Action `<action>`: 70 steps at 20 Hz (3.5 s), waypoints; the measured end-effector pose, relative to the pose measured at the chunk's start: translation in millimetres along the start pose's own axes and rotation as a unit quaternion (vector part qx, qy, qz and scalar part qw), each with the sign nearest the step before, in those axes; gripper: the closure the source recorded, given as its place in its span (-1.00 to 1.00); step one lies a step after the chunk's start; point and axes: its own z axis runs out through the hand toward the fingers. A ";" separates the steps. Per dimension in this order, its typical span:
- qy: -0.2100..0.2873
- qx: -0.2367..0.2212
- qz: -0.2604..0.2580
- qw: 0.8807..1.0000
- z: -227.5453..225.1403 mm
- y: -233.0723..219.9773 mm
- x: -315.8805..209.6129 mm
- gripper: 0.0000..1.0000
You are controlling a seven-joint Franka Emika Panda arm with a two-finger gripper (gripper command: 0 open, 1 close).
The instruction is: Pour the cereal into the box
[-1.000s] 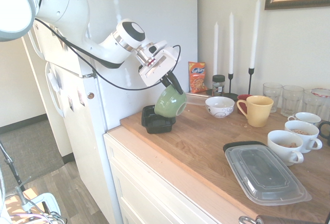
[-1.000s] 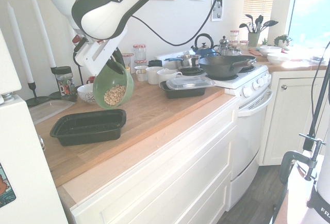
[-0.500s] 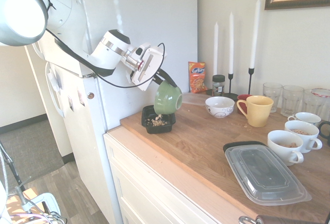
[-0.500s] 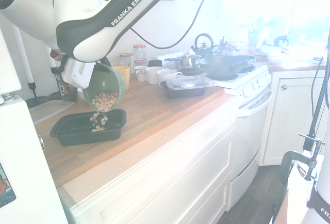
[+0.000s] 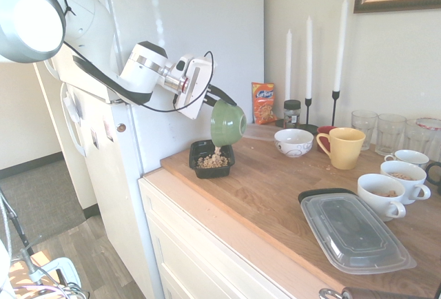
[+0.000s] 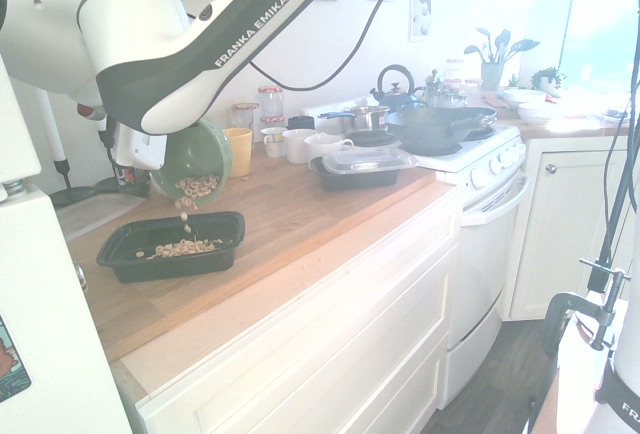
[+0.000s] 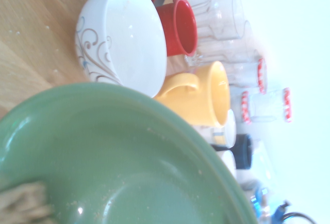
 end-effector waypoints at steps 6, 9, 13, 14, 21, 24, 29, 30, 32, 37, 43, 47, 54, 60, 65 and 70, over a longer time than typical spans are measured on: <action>0.026 -0.005 -0.011 1.000 -1.0 -1.1 0.7 1.00; 0.042 -0.003 -0.013 0.999 -2.8 -0.7 4.9 1.00; 0.066 -0.007 -0.017 0.998 -6.2 1.1 9.9 1.00; 0.074 -0.008 -0.019 0.997 -7.0 1.2 11.1 1.00; 0.116 -0.016 -0.051 0.992 -11.3 -2.2 -2.4 1.00; 0.122 -0.017 -0.055 0.991 -12.3 -2.8 -6.0 1.00; 0.115 -0.013 -0.045 0.992 -14.1 -0.9 -4.9 1.00; 0.105 -0.010 -0.038 0.994 -15.0 1.3 -3.2 1.00; 0.074 0.004 -0.011 0.997 -17.6 8.2 7.1 1.00; -0.030 0.040 0.081 0.995 -16.6 35.2 53.7 1.00; -0.203 0.104 0.153 0.962 59.3 80.6 91.9 1.00; -0.315 0.152 0.193 0.917 130.4 104.0 88.4 1.00; -0.455 0.254 0.271 0.809 246.9 138.8 67.7 1.00; -0.534 0.326 0.356 0.694 314.3 145.2 46.4 1.00; -0.560 0.325 0.370 0.666 351.3 140.0 13.7 1.00; -0.569 0.311 0.380 0.660 373.0 134.1 -10.9 1.00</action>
